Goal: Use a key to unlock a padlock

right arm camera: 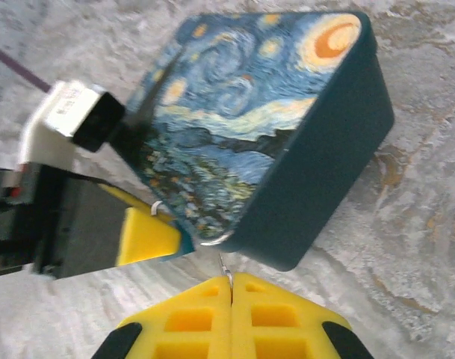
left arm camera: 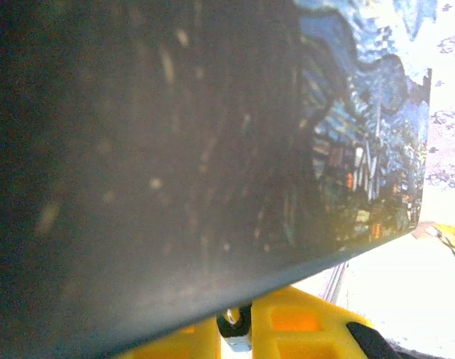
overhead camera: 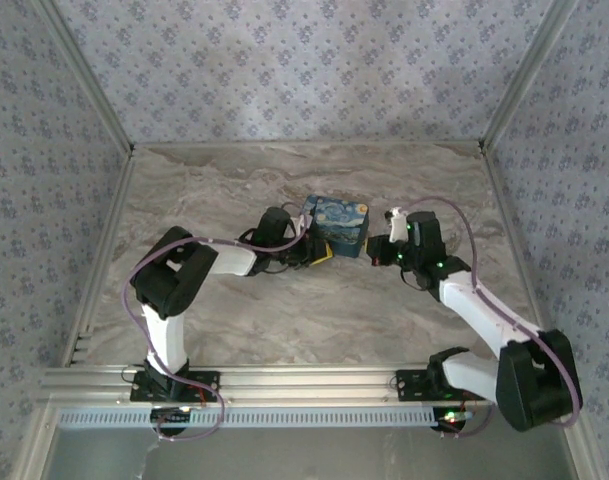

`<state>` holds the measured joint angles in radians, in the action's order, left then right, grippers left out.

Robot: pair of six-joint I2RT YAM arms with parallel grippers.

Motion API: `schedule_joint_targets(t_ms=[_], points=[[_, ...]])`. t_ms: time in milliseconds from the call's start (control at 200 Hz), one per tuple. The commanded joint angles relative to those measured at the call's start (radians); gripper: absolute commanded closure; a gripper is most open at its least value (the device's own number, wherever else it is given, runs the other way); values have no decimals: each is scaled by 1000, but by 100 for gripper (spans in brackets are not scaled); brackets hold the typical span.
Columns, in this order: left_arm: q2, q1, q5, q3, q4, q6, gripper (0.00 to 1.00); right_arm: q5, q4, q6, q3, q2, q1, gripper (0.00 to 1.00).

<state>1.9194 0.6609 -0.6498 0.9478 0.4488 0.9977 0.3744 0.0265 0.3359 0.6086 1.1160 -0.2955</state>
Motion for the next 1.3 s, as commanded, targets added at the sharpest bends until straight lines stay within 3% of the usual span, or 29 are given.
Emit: schedule_joint_targets(t_ms=[0,250,500,909,1294], points=[[-30,-1,-27,38,-235,50,88,114,-40,47,-47,-56,14,100],[-56,0,-28,88,-256,85,88,227,-267,202,-181,-95,25,100],[-91,-1,2,100,-242,112,88,221,-545,388,-300,-96,23,100],[-100,3,30,88,-130,191,88,78,-743,644,-404,-98,-18,100],[-79,19,55,54,35,278,87,-103,-797,883,-439,-52,-104,100]])
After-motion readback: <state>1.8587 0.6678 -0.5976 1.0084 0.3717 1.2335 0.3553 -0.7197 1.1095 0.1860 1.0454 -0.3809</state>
